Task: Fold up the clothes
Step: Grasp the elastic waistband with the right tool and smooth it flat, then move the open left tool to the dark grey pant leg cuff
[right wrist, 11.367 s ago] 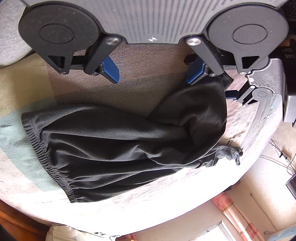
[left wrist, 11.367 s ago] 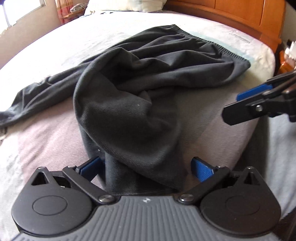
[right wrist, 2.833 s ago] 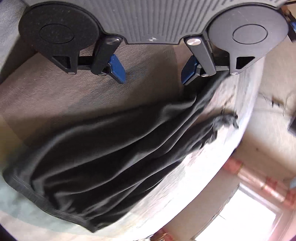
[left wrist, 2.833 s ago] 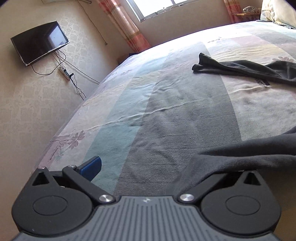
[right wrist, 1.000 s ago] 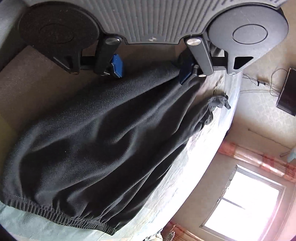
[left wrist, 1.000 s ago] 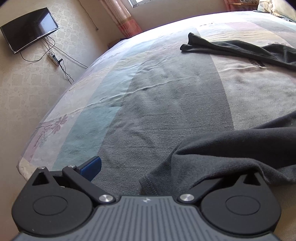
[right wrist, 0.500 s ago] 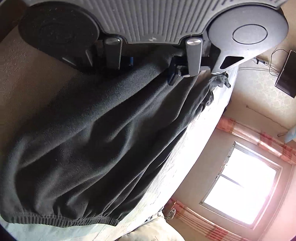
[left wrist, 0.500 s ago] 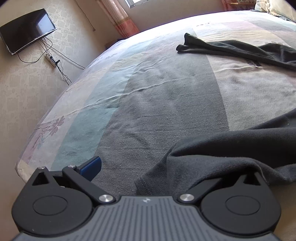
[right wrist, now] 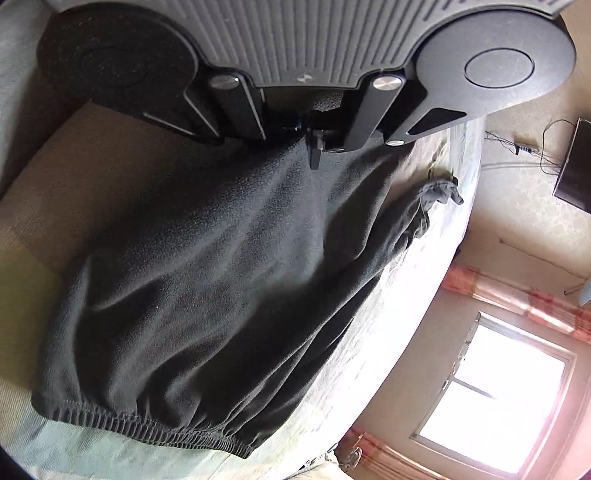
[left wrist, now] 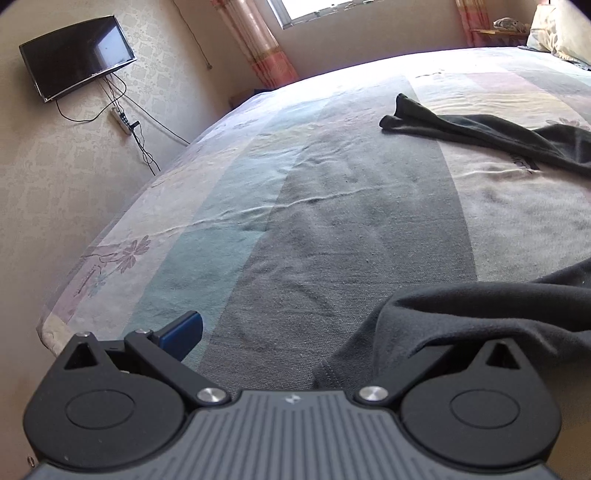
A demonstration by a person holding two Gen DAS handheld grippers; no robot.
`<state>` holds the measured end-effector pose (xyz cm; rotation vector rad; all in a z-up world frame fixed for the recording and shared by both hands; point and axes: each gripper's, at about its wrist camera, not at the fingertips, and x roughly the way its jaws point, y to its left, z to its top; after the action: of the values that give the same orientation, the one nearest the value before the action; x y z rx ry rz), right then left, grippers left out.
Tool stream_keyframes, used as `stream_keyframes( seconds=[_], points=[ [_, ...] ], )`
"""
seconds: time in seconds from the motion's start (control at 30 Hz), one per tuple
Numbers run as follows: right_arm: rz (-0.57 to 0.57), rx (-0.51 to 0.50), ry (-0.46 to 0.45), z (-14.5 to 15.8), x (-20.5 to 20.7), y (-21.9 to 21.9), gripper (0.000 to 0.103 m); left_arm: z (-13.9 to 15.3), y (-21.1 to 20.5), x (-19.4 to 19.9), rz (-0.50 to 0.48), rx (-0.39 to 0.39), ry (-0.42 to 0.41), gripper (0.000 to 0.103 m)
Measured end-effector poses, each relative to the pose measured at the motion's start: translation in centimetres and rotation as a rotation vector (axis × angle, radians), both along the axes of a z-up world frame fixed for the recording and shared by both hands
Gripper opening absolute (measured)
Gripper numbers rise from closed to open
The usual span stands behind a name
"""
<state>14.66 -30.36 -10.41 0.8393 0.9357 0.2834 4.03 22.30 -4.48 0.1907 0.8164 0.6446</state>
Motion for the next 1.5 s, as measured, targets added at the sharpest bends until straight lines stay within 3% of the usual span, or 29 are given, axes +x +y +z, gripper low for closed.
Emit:
stream_keyframes(
  seconds=[0.2,0.3,0.4,0.77,0.93,1.07,1.27,1.5],
  points=[
    [0.042,-0.079,0.087,-0.2,-1.1,-0.8,0.008,-1.1,0.2,-0.6,0.005,-0.008,0.023,0.103],
    [0.043,-0.118,0.083,0.6,-2.1,-1.9,0.02,-1.8,0.5,-1.1,0.012,-0.022,0.031,0.103],
    [0.053,-0.145,0.072,1.1,-2.2,-2.0,0.03,-2.5,0.3,-1.3,-0.007,0.015,0.014,0.103],
    [0.127,-0.187,0.054,1.9,-3.1,0.1,0.038,-3.8,-0.4,-1.8,-0.045,0.159,-0.096,0.103],
    [0.193,-0.25,-0.022,4.4,-3.8,1.6,0.047,-1.8,1.9,-2.2,0.061,0.19,-0.147,0.103],
    [0.236,-0.271,-0.069,5.7,-4.0,2.8,0.048,-0.1,4.4,-3.2,0.124,0.181,-0.169,0.103],
    [0.285,-0.283,-0.087,5.7,-4.0,4.4,0.051,1.0,6.9,-5.4,0.144,-0.04,-0.148,0.103],
    [0.29,-0.257,-0.068,4.9,-4.0,4.9,0.057,0.0,6.2,-7.3,0.031,-0.451,-0.167,0.102]
  ],
)
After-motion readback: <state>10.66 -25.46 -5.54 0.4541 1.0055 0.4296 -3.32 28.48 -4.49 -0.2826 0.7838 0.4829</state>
